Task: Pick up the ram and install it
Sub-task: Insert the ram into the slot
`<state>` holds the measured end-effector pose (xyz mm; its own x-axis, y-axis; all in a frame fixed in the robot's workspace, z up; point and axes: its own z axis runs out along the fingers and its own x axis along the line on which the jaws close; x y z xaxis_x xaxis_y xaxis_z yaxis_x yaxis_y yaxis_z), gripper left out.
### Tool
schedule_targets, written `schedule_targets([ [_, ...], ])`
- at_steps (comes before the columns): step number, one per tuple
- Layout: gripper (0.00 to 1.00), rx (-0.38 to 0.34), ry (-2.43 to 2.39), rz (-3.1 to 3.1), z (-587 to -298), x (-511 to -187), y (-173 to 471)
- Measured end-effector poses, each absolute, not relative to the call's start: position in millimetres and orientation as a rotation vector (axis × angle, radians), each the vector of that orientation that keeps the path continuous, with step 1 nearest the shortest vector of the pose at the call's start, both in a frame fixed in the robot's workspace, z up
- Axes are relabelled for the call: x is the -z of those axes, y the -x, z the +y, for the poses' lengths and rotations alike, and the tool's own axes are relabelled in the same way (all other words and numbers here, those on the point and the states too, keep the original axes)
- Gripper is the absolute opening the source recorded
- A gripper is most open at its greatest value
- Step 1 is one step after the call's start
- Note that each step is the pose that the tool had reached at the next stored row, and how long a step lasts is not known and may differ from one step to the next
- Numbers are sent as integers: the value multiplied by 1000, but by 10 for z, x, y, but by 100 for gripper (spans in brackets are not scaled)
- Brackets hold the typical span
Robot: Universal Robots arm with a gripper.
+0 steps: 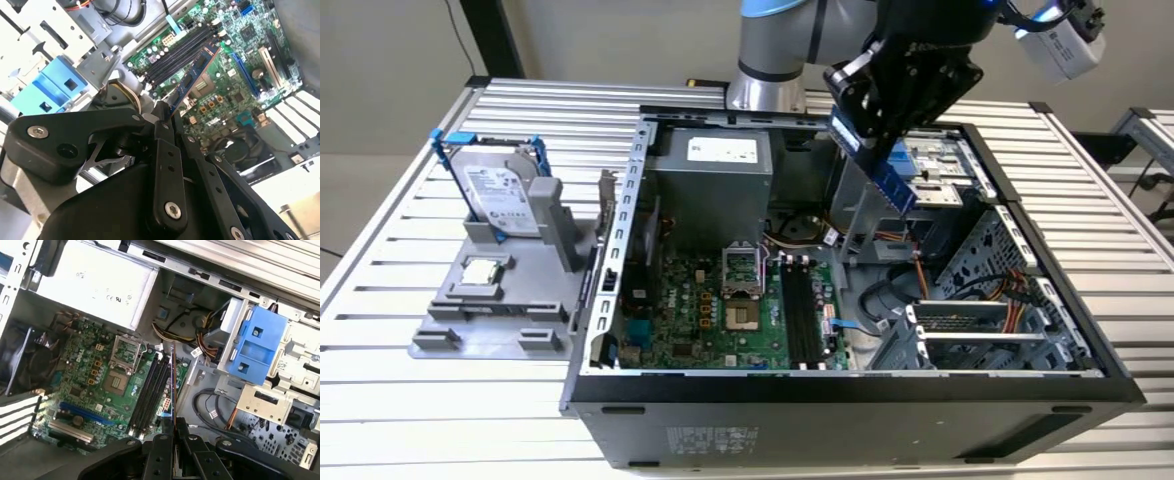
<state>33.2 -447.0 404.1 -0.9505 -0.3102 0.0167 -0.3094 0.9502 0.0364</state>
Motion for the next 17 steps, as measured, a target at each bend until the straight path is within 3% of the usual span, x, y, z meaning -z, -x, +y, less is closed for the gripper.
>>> schedule_targets([
  [17, 0, 56, -128, -3120, -4473, -4041, -332],
])
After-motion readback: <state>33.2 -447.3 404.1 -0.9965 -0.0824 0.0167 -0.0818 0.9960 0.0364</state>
